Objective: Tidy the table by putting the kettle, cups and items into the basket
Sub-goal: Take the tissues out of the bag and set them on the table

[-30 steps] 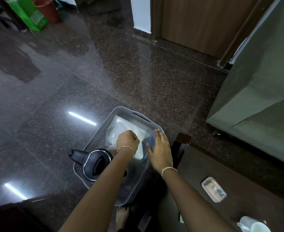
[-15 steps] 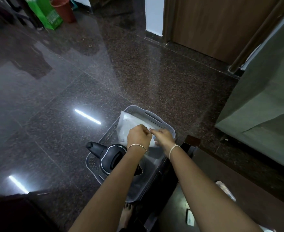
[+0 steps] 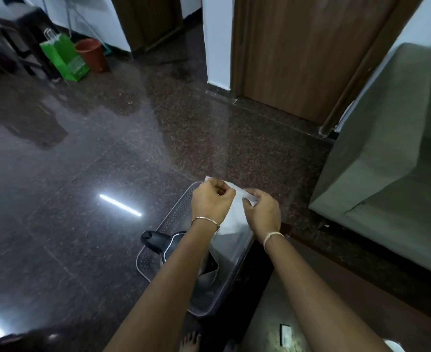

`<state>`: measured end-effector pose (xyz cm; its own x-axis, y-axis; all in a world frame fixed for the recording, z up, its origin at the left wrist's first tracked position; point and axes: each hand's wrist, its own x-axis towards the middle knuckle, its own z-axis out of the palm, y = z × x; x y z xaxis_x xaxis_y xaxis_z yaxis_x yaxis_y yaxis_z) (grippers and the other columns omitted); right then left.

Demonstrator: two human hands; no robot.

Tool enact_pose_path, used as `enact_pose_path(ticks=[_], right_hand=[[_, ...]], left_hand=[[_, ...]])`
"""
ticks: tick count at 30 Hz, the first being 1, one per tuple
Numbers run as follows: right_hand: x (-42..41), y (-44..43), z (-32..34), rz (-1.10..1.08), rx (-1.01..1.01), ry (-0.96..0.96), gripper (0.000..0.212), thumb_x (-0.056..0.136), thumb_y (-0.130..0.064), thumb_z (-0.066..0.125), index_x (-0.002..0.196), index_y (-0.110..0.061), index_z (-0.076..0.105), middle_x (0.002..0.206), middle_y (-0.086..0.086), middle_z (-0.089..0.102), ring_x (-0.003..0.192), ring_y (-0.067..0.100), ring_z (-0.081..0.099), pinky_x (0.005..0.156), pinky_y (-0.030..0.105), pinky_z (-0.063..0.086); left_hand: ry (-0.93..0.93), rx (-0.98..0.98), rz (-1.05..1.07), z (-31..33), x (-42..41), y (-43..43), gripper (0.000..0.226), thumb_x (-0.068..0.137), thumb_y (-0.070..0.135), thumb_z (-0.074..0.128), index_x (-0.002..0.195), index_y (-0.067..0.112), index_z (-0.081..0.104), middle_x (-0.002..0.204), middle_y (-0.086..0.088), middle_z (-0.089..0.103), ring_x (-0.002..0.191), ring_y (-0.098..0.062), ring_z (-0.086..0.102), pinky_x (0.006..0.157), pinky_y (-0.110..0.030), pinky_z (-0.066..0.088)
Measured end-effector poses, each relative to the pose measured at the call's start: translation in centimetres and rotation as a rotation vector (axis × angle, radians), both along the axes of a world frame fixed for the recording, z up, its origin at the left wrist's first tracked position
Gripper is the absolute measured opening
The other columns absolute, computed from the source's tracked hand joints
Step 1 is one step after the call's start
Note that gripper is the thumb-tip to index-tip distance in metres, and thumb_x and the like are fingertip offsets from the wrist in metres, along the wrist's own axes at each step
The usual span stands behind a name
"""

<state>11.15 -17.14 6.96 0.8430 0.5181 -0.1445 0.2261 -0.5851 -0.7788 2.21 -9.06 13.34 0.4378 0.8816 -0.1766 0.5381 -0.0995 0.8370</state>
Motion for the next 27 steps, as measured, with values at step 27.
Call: enact_pose_path(ticks=[27], right_hand=[[-6.3, -13.0, 28.1, 0.014, 0.503, -0.668, 0.037, 0.072, -0.015, 0.078, 0.094, -0.036, 0.059, 0.101, -0.018, 0.054, 0.079, 0.005, 0.061, 0.068, 0.014, 0.048]], left_hand=[[-0.407, 0.23, -0.752, 18.0, -6.1, -3.4, 0.022, 0.085, 0.033, 0.068, 0.086, 0.011, 0.067, 0.082, -0.008, 0.069, 0.075, -0.015, 0.06, 0.072, -0.042, 0.051]])
